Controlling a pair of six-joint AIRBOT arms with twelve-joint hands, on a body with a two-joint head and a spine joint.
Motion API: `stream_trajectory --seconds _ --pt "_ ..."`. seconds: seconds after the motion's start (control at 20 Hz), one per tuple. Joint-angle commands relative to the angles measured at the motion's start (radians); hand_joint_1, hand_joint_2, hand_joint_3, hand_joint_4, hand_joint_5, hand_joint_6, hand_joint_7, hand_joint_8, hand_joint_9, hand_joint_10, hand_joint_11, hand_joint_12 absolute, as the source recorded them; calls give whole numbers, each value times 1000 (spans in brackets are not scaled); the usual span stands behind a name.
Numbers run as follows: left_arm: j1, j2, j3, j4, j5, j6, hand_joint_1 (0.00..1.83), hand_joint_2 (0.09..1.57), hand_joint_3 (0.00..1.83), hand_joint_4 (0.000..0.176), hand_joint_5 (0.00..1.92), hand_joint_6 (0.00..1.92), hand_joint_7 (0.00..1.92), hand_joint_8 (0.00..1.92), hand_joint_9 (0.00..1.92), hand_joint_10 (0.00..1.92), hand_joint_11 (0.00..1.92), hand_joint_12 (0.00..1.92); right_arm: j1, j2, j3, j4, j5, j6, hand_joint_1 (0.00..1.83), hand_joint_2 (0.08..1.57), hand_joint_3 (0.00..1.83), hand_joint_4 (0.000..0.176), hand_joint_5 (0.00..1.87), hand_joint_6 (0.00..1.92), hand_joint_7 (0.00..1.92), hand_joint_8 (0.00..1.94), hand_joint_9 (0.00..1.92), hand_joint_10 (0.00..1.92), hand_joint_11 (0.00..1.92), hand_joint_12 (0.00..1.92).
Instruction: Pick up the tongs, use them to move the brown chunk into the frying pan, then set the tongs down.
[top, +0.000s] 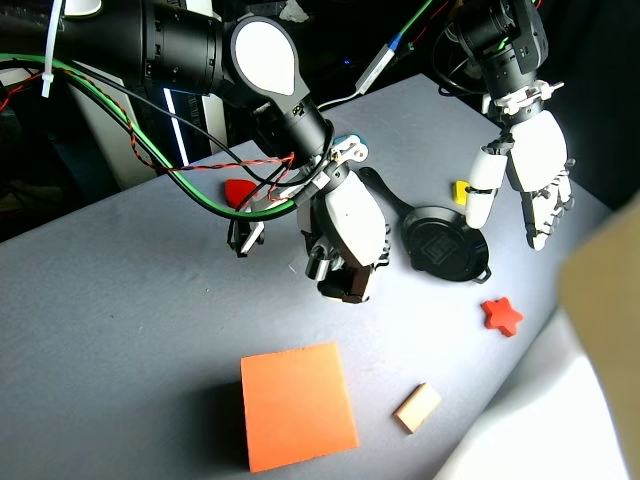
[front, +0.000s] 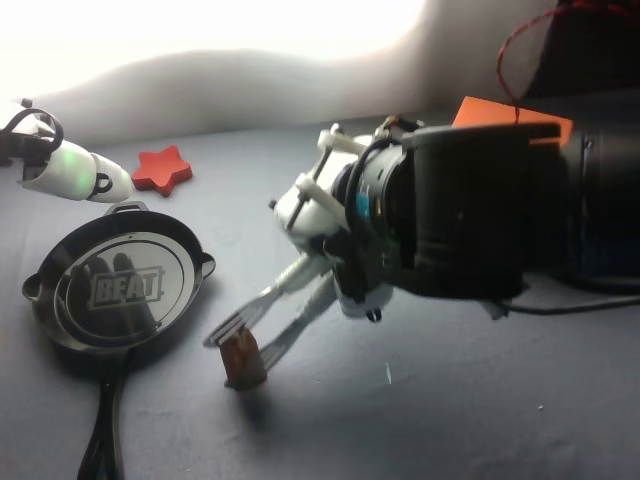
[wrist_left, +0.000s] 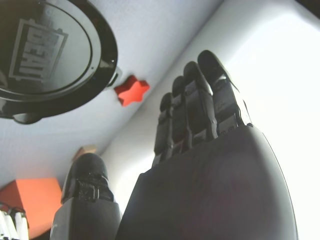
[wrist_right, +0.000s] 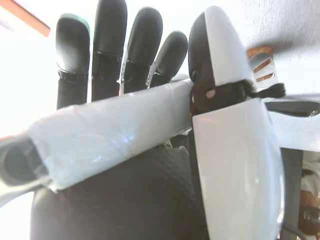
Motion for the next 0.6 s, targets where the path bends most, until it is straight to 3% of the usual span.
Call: stream_trajectory --seconds 0.0,0.25,0.55 --pt "-5 7 4 55 6 1 0 1180 0 16 109 0 182 0 221 0 0 697 20 7 -1 -59 41 4 1223 1124 0 0 915 1173 1043 877 1010 793 682 1520" --pt "-2 5 13 57 6 1 0 1188 2 13 131 2 193 3 226 2 0 734 54 7 17 -59 92 15 1228 1117 0 0 936 1159 1057 836 1013 780 689 1517" --pt "9 -14 75 59 9 1 0 1187 0 16 111 0 174 2 211 4 0 654 75 -41 114 -129 198 67 1225 1120 0 0 926 1167 1043 865 1008 765 670 1525"
